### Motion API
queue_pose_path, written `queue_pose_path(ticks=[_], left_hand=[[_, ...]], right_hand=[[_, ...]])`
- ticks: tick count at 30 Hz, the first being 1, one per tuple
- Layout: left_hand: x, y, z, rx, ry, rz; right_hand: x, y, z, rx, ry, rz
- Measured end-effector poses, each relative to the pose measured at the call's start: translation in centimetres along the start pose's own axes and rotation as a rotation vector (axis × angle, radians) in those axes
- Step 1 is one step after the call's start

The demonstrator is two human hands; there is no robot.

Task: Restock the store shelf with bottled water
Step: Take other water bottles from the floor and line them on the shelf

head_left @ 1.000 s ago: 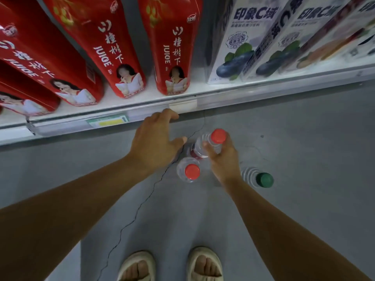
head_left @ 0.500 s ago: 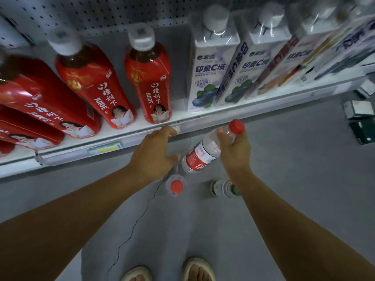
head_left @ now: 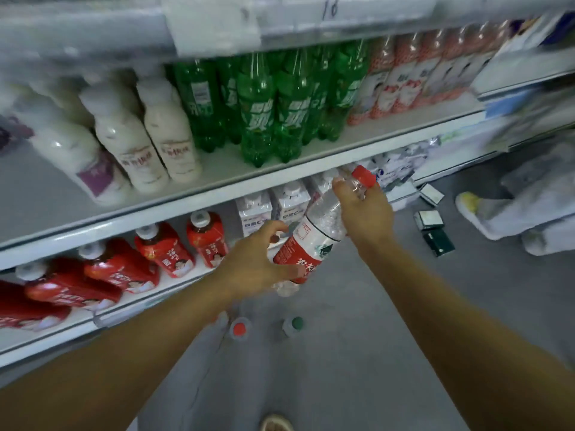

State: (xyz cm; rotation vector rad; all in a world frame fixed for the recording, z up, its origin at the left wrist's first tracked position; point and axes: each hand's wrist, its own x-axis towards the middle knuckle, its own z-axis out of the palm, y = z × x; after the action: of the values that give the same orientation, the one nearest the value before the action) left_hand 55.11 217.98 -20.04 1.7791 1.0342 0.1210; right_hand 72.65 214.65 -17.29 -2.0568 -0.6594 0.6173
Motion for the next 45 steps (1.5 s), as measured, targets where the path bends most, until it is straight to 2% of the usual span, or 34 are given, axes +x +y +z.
queue_pose_path(ticks=[5,12,17,25,31,36,40,45], left_hand=[[-2.2,9.1,-4.0,-0.141,-0.02,0.036],[-6.9,19.2,-8.0,-0.157,0.103,0.106],[-11.6,25.4,-11.1,-0.084,0.202,0.159],[-18.2,33.8,-16.7,-0.194,0.344,0.26],[-22.9,38.2,-21.4,-0.29,0.464,0.306],[-26.8,39.9,-26.2,-0.338,0.607,0.308],[-30.1,40.9,-30.1,-0.224,0.733,0.319],[-33.4,41.7,-35.4,-0.218,0.803,0.372]], right_hand=[[-1.7,-9.6,-5.4,-0.169,0.011,-0.105],[-5.9,-20.6,-11.6,-0.35,0.041,-0.156],[-9.1,-27.2,-15.3,-0.359,0.041,-0.237],[-14.2,-38.5,-20.9,-0.415,0.093,-0.466],[-17.2,-45.4,-23.4,-0.369,-0.019,-0.671],[-19.4,-50.1,-24.3,-0.164,-0.15,-0.873],[-20.5,-54.0,-23.7,-0.11,-0.118,-0.993],[-22.3,-59.0,-21.7,0.019,-0.135,-1.107]])
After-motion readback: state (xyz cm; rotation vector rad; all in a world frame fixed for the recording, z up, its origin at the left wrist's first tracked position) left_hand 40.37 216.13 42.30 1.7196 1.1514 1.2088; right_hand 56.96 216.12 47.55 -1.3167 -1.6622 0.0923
